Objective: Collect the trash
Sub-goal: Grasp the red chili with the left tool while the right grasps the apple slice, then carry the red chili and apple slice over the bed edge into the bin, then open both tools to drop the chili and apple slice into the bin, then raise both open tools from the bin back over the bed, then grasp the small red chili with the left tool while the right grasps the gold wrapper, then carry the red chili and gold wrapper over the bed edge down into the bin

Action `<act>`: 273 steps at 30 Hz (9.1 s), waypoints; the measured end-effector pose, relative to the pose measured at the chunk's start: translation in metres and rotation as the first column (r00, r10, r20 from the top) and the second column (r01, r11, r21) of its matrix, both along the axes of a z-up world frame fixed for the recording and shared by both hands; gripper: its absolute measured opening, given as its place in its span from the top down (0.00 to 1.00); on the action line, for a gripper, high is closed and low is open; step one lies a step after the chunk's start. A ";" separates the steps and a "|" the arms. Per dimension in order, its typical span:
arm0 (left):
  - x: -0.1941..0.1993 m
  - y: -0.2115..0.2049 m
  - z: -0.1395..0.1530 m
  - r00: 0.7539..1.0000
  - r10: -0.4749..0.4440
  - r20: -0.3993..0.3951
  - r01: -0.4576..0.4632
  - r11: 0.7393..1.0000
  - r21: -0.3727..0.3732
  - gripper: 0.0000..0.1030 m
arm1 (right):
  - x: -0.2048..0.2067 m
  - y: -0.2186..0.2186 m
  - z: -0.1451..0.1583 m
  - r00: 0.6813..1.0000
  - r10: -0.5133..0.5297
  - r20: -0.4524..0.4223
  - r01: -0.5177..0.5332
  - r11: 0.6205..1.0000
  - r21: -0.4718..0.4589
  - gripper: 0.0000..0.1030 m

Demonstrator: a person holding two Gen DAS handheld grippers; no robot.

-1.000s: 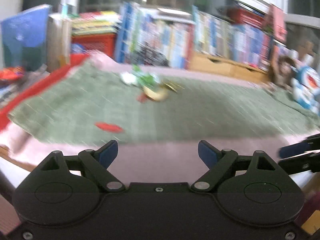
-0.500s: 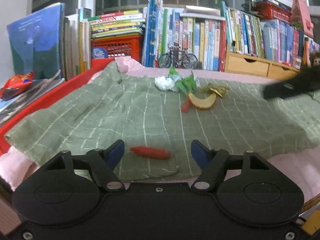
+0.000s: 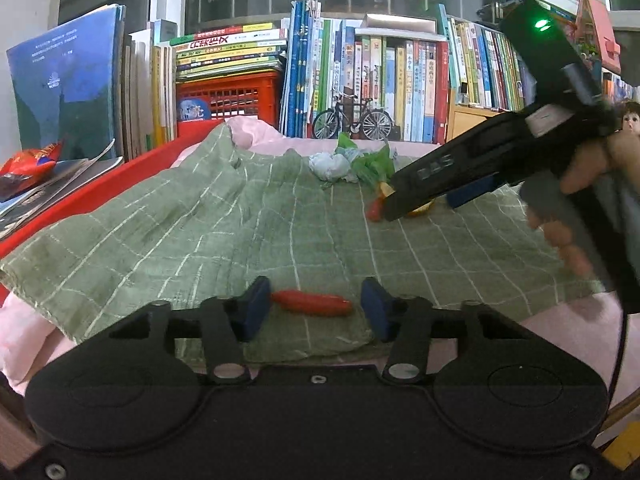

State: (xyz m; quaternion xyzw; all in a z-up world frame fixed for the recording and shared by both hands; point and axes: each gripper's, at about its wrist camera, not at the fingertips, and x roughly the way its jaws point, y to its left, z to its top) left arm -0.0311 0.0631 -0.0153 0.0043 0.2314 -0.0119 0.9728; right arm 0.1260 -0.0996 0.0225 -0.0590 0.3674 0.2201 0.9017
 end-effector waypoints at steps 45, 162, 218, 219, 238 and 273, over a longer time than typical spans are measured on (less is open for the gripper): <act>-0.056 -0.057 0.016 0.984 -0.174 -0.045 0.174 0.985 0.006 0.59 | -0.134 -0.110 0.015 0.998 -0.045 0.053 0.042 0.997 0.069 0.57; -0.119 -0.111 -0.073 0.749 -0.380 -0.543 0.440 0.898 -0.021 0.26 | -0.251 -0.150 -0.089 0.908 -0.094 -0.407 0.105 0.994 0.005 0.24; 0.147 -0.027 0.027 0.977 -0.147 -0.156 0.133 0.987 -0.094 0.91 | 0.062 -0.043 0.000 0.998 -0.060 -0.030 0.062 0.997 0.040 0.59; 0.146 -0.027 0.028 0.977 -0.147 -0.156 0.132 0.986 -0.100 0.91 | 0.060 -0.045 0.001 0.998 -0.057 -0.033 0.059 0.997 0.048 0.60; 0.071 -0.057 0.063 0.970 -0.229 -0.079 0.219 0.969 -0.117 0.91 | -0.043 -0.106 0.032 0.995 -0.098 0.011 0.096 0.988 0.122 0.60; -0.114 -0.123 0.032 0.817 -0.559 -0.143 0.538 0.827 -0.162 0.91 | -0.296 -0.176 -0.012 0.979 -0.137 -0.150 0.146 0.988 0.054 0.60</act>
